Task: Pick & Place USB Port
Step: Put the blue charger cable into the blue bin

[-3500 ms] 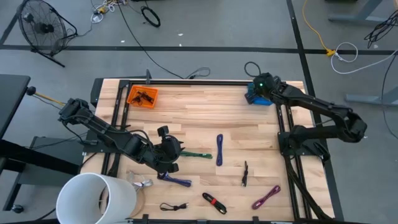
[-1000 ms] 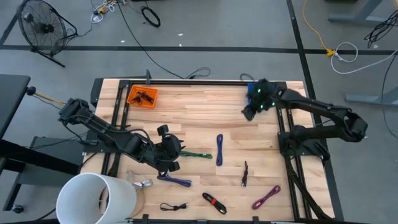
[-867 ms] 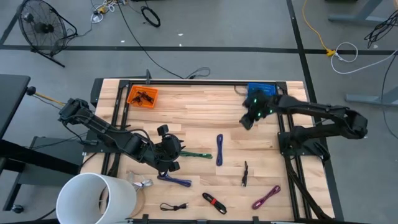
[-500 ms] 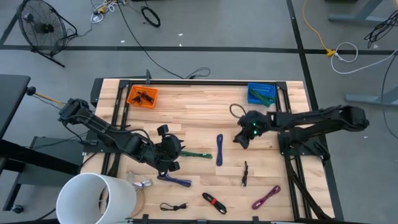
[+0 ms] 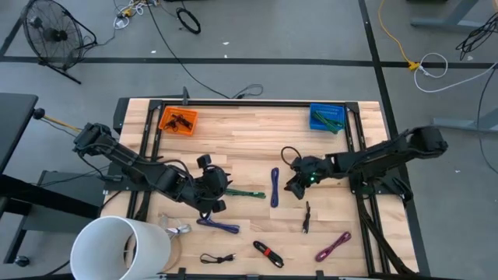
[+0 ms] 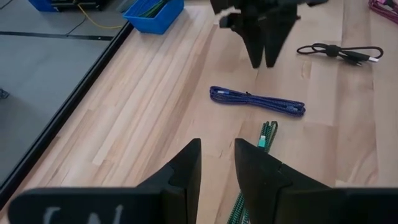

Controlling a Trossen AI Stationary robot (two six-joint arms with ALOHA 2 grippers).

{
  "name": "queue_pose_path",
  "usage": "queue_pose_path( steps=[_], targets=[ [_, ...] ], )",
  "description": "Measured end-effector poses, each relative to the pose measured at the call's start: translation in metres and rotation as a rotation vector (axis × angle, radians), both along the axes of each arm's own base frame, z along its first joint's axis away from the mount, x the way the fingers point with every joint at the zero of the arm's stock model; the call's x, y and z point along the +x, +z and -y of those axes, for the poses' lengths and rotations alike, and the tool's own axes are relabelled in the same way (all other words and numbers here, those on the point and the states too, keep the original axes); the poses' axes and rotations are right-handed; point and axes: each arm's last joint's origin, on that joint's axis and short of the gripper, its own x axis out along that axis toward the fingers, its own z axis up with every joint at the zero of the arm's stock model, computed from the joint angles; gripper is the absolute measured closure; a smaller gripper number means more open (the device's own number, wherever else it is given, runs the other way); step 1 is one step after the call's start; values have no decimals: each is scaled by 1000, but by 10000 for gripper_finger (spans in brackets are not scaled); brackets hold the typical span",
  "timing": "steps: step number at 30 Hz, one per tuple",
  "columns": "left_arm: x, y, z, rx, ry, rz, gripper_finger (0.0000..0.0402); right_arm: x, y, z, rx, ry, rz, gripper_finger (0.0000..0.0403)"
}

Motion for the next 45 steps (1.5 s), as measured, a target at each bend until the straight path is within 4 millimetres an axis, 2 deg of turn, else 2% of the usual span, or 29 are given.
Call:
queue_pose_path(
  steps=[6,13,24,35,41,45],
  targets=[
    [0,0,0,0,0,0,301,8,-22,-1,13,-5,-60,252],
    [0,0,0,0,0,0,301,20,-33,-3,54,-1,-32,252],
    [0,0,0,0,0,0,301,42,-32,-4,50,-4,-39,252],
    [0,0,0,0,0,0,301,45,-44,-7,22,-77,-97,253],
    [0,0,0,0,0,0,301,52,-46,-16,-51,-78,-110,277],
    [0,0,0,0,0,0,301,58,-45,-18,-137,-45,-166,333]
  ],
)
